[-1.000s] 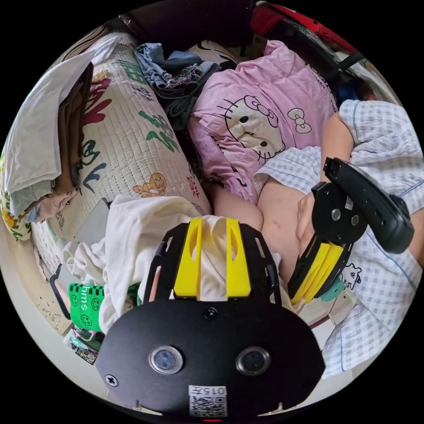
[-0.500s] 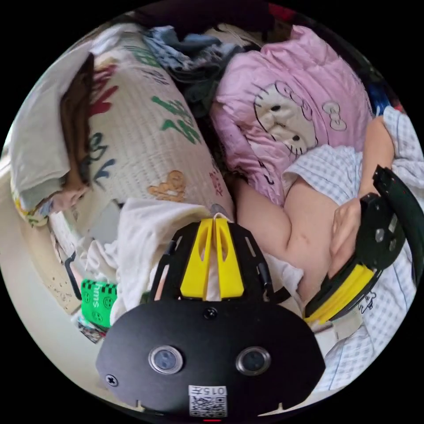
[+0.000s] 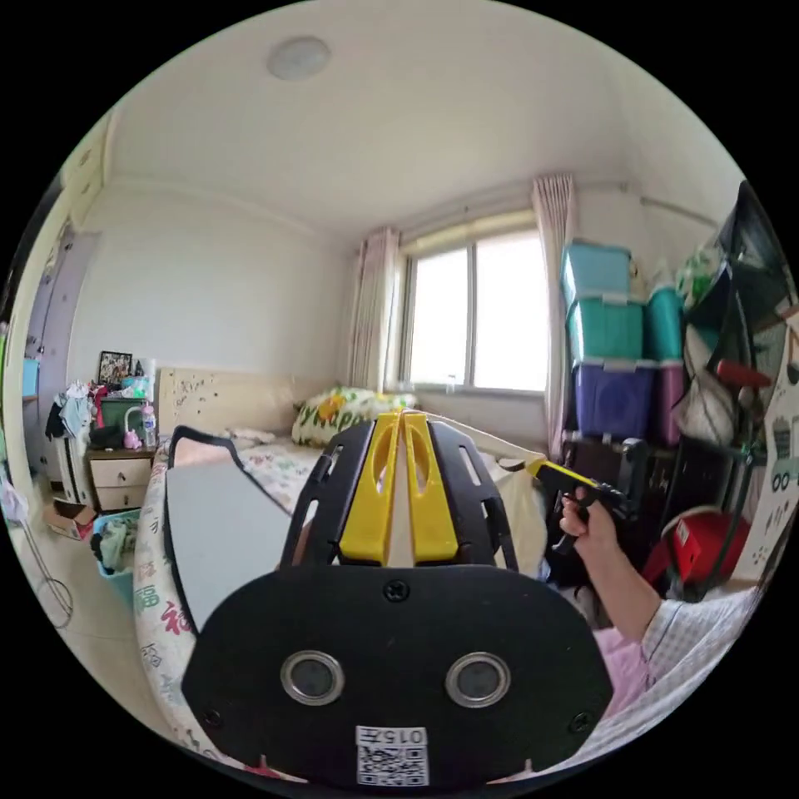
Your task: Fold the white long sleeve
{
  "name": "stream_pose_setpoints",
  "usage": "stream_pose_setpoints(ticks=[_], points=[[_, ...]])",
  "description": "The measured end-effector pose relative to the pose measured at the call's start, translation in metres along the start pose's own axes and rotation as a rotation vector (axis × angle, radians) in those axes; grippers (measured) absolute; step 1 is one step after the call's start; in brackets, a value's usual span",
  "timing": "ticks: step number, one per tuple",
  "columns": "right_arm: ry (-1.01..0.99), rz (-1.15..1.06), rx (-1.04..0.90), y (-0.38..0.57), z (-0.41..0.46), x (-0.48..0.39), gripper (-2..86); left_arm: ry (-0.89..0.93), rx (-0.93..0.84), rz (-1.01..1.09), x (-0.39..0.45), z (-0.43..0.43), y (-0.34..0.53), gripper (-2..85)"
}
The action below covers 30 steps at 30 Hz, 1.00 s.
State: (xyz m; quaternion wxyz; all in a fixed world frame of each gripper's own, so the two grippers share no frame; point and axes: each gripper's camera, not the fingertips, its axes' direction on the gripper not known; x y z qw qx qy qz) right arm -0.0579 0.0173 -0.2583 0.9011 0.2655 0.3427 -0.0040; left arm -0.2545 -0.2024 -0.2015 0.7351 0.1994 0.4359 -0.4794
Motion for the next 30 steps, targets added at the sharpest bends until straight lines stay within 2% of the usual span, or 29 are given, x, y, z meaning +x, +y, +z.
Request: stream_pose_setpoints(ticks=[8, 13, 17, 20, 24, 27, 30], points=[[0.007, 0.061, 0.316, -0.133, -0.065, -0.073, 0.3, -0.049, 0.464, 0.013, 0.065, -0.137, -0.108, -0.8], [0.017, 0.113, 0.614, -0.148, -0.122, -0.117, 0.4, -0.132, 0.715, 0.101, 0.127, -0.196, -0.132, -0.8], [0.144, -0.017, 0.854, -0.141, -0.164, -0.165, 0.4, -0.222, 0.861, 0.249, 0.173, -0.235, -0.141, -0.8], [0.252, -0.200, 0.962, -0.133, -0.175, -0.194, 0.3, -0.365, 0.911, 0.396, 0.195, -0.247, -0.145, -0.8], [0.362, -0.446, 0.968, -0.129, -0.140, -0.214, 0.3, -0.540, 0.888, 0.572, 0.193, -0.230, -0.157, -0.8], [0.411, -0.527, 0.943, -0.131, -0.096, -0.210, 0.3, -0.635, 0.819, 0.658, 0.172, -0.192, -0.165, -0.8], [0.377, -0.544, 0.899, -0.135, -0.040, -0.196, 0.3, -0.703, 0.748, 0.695, 0.134, -0.137, -0.169, -0.8]])
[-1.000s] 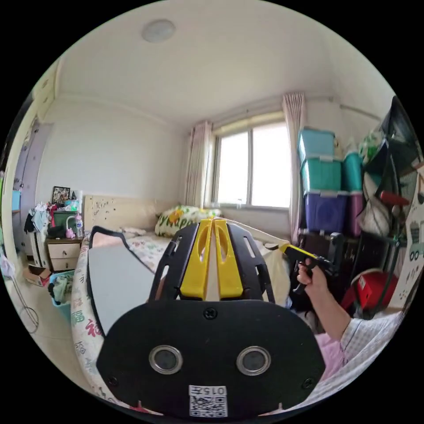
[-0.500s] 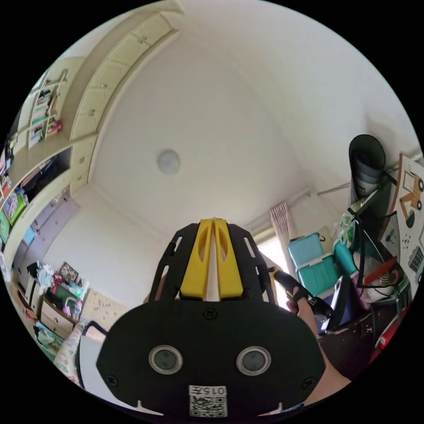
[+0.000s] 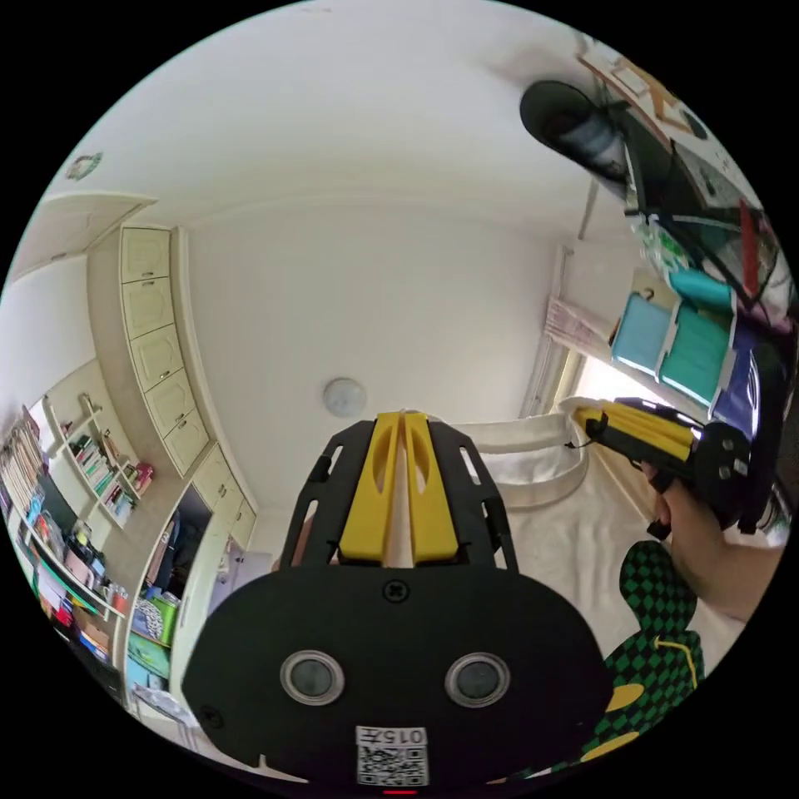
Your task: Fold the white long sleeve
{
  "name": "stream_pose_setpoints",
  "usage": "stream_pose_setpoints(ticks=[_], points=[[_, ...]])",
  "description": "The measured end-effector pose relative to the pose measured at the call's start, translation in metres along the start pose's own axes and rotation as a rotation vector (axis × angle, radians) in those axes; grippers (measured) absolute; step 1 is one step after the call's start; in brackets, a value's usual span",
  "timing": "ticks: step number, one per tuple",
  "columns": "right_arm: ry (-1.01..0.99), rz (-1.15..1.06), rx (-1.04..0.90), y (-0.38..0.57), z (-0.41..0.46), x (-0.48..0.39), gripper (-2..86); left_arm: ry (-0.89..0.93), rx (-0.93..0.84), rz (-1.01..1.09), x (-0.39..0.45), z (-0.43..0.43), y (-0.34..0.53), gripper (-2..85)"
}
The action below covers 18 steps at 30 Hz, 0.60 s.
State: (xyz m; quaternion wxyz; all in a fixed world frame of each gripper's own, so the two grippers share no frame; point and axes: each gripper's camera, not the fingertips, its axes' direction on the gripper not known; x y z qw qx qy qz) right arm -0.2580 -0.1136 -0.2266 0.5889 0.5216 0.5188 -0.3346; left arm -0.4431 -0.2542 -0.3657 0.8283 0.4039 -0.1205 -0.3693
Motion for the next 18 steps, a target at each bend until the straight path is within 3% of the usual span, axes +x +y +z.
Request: stream_pose_setpoints(ticks=[4, 10, 13, 15, 18], points=[[-0.031, -0.039, -0.066, 0.071, 0.055, -0.034, 0.4, -0.011, -0.095, 0.061, 0.026, 0.065, 0.086, -0.8], [-0.083, -0.120, -0.364, 0.260, 0.177, -0.116, 0.7, 0.038, -0.452, 0.067, 0.069, 0.208, 0.321, -0.5], [-0.179, -0.126, -0.685, 0.395, 0.240, -0.167, 1.1, 0.147, -0.794, 0.052, 0.095, 0.269, 0.493, 0.2], [-0.367, -0.070, -1.087, 0.522, 0.274, -0.210, 1.9, 0.265, -1.216, 0.033, 0.116, 0.291, 0.637, 1.8], [-0.582, 0.031, -1.510, 0.644, 0.275, -0.249, 4.3, 0.403, -1.592, 0.058, 0.136, 0.281, 0.753, 6.5]])
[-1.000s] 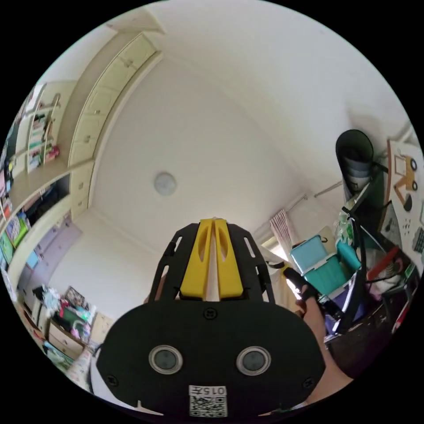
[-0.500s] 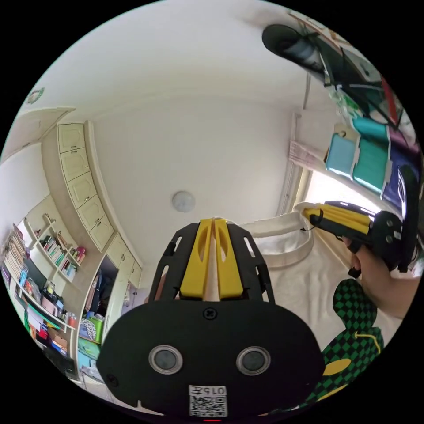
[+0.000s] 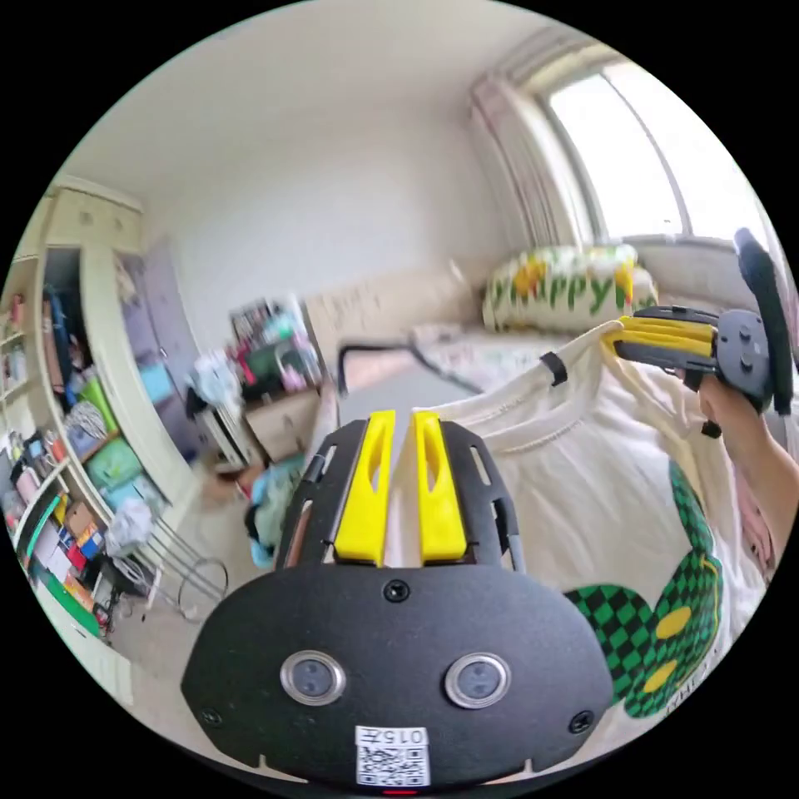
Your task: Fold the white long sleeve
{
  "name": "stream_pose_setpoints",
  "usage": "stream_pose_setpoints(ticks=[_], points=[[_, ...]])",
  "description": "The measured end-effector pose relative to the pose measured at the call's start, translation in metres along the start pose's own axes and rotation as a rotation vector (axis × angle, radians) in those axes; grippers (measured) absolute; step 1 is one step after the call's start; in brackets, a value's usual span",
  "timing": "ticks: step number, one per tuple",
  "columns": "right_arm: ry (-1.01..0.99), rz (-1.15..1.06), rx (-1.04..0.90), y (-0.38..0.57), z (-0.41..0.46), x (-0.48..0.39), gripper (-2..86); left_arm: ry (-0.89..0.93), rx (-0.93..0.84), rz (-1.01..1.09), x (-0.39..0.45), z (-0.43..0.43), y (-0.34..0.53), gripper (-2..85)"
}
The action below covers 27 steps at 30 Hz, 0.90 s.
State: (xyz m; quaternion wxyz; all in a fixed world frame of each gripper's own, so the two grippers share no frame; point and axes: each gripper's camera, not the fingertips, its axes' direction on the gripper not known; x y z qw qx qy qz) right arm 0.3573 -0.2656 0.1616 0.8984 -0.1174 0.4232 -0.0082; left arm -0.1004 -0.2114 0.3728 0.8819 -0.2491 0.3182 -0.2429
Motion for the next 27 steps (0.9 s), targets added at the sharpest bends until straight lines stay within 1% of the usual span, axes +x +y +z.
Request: stream_pose_setpoints(ticks=[2, 4, 7, 10, 12, 13, 15, 16, 18, 20, 22, 24, 26, 27], points=[[-0.041, -0.014, -0.070, 0.010, 0.035, 0.000, 7.7, 0.017, -0.073, 0.042, 0.001, 0.023, 0.008, 8.0], [-0.010, 0.003, -0.050, 0.020, 0.042, 0.004, 7.8, 0.015, -0.054, 0.076, 0.001, 0.014, 0.013, 7.9], [-0.038, 0.017, 0.013, 0.032, 0.016, 0.020, 6.0, 0.076, -0.001, 0.115, 0.002, -0.034, 0.017, 7.4], [-0.117, 0.011, 0.053, 0.048, -0.029, 0.038, 6.2, 0.152, -0.018, 0.087, -0.005, -0.092, 0.021, 6.8], [-0.281, 0.004, 0.027, 0.069, -0.064, 0.048, 6.8, 0.286, -0.071, 0.080, -0.012, -0.135, 0.035, 6.9], [-0.331, -0.004, 0.013, 0.076, -0.072, 0.048, 7.0, 0.328, -0.075, 0.088, -0.012, -0.147, 0.043, 7.1], [-0.514, -0.053, -0.023, 0.113, -0.105, 0.044, 8.2, 0.493, -0.093, 0.125, -0.003, -0.197, 0.087, 7.9], [-0.545, -0.063, -0.026, 0.124, -0.114, 0.043, 8.7, 0.535, -0.094, 0.141, 0.002, -0.210, 0.100, 8.2], [-0.605, -0.069, -0.029, 0.171, -0.143, 0.039, 10.6, 0.649, -0.126, 0.219, 0.024, -0.254, 0.157, 8.7], [-0.639, -0.049, -0.050, 0.204, -0.157, 0.040, 10.9, 0.643, -0.159, 0.247, 0.042, -0.278, 0.194, 9.2], [-0.667, -0.016, -0.095, 0.229, -0.163, 0.045, 11.2, 0.579, -0.210, 0.272, 0.059, -0.290, 0.221, 10.3], [-0.640, 0.013, -0.177, 0.252, -0.164, 0.050, 12.5, 0.430, -0.280, 0.286, 0.076, -0.294, 0.236, 12.7], [-0.632, 0.032, -0.230, 0.261, -0.164, 0.050, 13.5, 0.430, -0.239, 0.253, 0.075, -0.303, 0.234, 13.3], [-0.662, 0.026, -0.249, 0.264, -0.167, 0.048, 14.1, 0.437, -0.242, 0.254, 0.075, -0.306, 0.230, 13.1]])
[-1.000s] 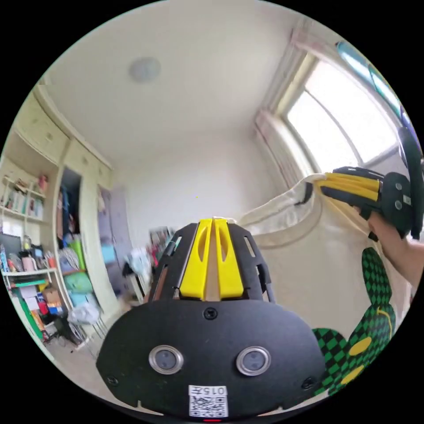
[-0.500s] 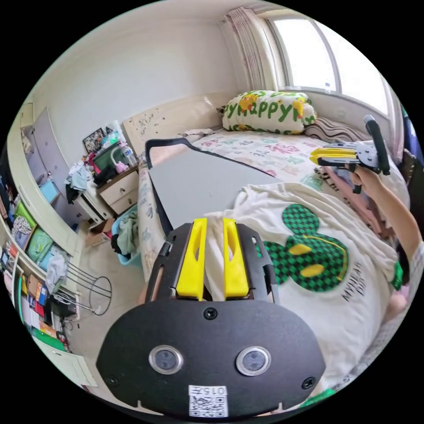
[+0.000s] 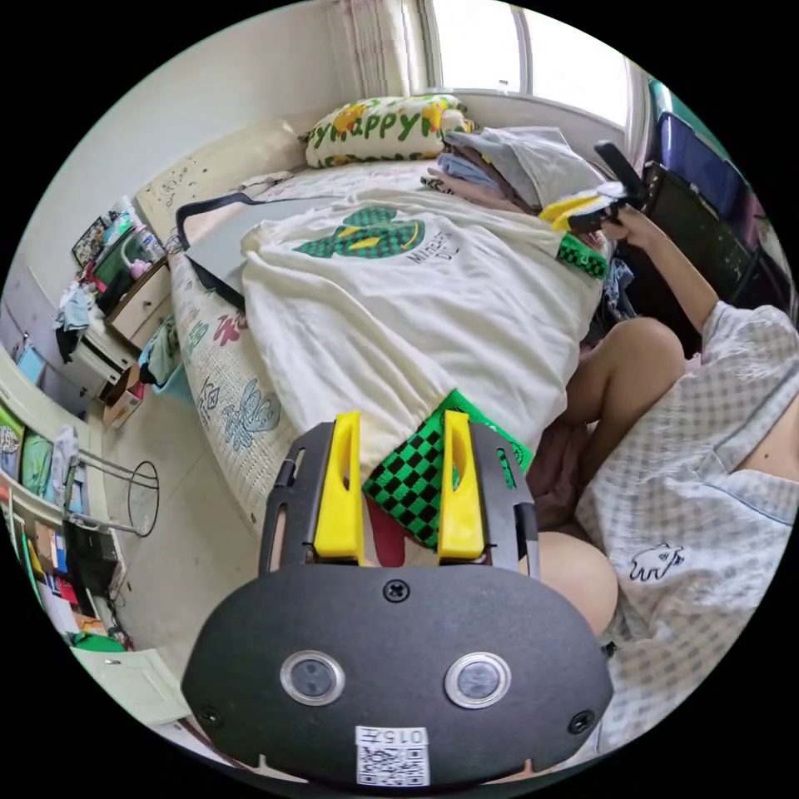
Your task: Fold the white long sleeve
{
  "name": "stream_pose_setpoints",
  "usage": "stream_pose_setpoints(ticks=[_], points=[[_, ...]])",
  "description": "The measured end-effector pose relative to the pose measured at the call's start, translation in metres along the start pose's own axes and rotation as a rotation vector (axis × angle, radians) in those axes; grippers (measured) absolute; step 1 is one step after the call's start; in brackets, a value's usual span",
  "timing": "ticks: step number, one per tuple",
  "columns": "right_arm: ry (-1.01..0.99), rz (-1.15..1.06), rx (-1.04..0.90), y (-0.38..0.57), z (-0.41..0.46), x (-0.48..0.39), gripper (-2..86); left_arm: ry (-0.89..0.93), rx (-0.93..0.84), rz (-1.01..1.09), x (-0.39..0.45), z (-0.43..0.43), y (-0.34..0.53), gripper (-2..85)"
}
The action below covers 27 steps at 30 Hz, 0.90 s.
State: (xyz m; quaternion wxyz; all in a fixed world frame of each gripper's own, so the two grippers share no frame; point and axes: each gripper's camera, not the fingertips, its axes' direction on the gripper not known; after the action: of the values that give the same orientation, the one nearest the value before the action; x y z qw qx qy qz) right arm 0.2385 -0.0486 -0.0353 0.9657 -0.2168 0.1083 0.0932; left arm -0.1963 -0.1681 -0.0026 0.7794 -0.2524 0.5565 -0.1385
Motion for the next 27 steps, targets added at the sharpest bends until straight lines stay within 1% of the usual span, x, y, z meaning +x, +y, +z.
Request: stream_pose_setpoints(ticks=[2, 5, 7, 8, 9, 11, 13, 15, 16, 18, 19, 20, 21, 23, 25, 27], points=[[-0.036, -0.016, -0.023, 0.001, -0.001, -0.007, 15.2, 0.007, -0.017, 0.015, -0.001, -0.003, -0.006, 12.3], [0.014, -0.047, -0.082, 0.000, 0.005, -0.019, 15.1, 0.040, -0.010, 0.019, -0.007, -0.011, -0.013, 9.8], [0.092, -0.056, -0.098, -0.003, 0.009, -0.021, 11.8, 0.059, 0.031, 0.000, -0.016, -0.023, -0.015, 6.9], [0.133, -0.052, -0.080, -0.005, 0.006, -0.020, 8.7, 0.061, 0.066, -0.034, -0.026, -0.034, -0.017, 4.0], [0.129, -0.042, -0.066, -0.010, 0.001, -0.015, 5.4, 0.081, 0.098, -0.057, -0.040, -0.046, -0.019, 2.3], [0.133, -0.018, -0.019, -0.021, -0.017, -0.006, 3.8, 0.105, 0.152, -0.109, -0.067, -0.068, -0.025, 1.4], [0.228, 0.010, 0.063, -0.036, -0.047, 0.006, 3.0, 0.072, 0.220, -0.186, -0.102, -0.094, -0.030, 0.9], [0.419, 0.073, 0.204, -0.062, -0.097, 0.027, 2.3, -0.020, 0.307, -0.326, -0.161, -0.129, -0.034, 0.5], [0.478, 0.098, 0.239, -0.070, -0.111, 0.034, 2.2, -0.056, 0.327, -0.366, -0.178, -0.138, -0.034, 0.5], [0.762, 0.252, 0.365, -0.098, -0.165, 0.068, 1.9, -0.203, 0.430, -0.583, -0.248, -0.167, -0.027, 0.6], [0.825, 0.308, 0.386, -0.103, -0.176, 0.078, 2.0, -0.232, 0.456, -0.643, -0.265, -0.172, -0.022, 0.7], [0.901, 0.427, 0.400, -0.109, -0.194, 0.101, 2.1, -0.299, 0.482, -0.760, -0.295, -0.175, -0.010, 1.0], [0.916, 0.549, 0.364, -0.109, -0.204, 0.123, 2.9, -0.371, 0.474, -0.887, -0.319, -0.172, 0.007, 1.4], [0.895, 0.657, 0.341, -0.102, -0.209, 0.142, 5.0, -0.404, 0.463, -0.991, -0.336, -0.165, 0.034, 4.2], [0.865, 0.609, 0.394, -0.089, -0.207, 0.138, 7.7, -0.334, 0.489, -0.969, -0.329, -0.158, 0.058, 7.7], [0.773, 0.466, 0.417, -0.063, -0.193, 0.117, 11.4, -0.207, 0.489, -0.855, -0.296, -0.148, 0.081, 8.6]])
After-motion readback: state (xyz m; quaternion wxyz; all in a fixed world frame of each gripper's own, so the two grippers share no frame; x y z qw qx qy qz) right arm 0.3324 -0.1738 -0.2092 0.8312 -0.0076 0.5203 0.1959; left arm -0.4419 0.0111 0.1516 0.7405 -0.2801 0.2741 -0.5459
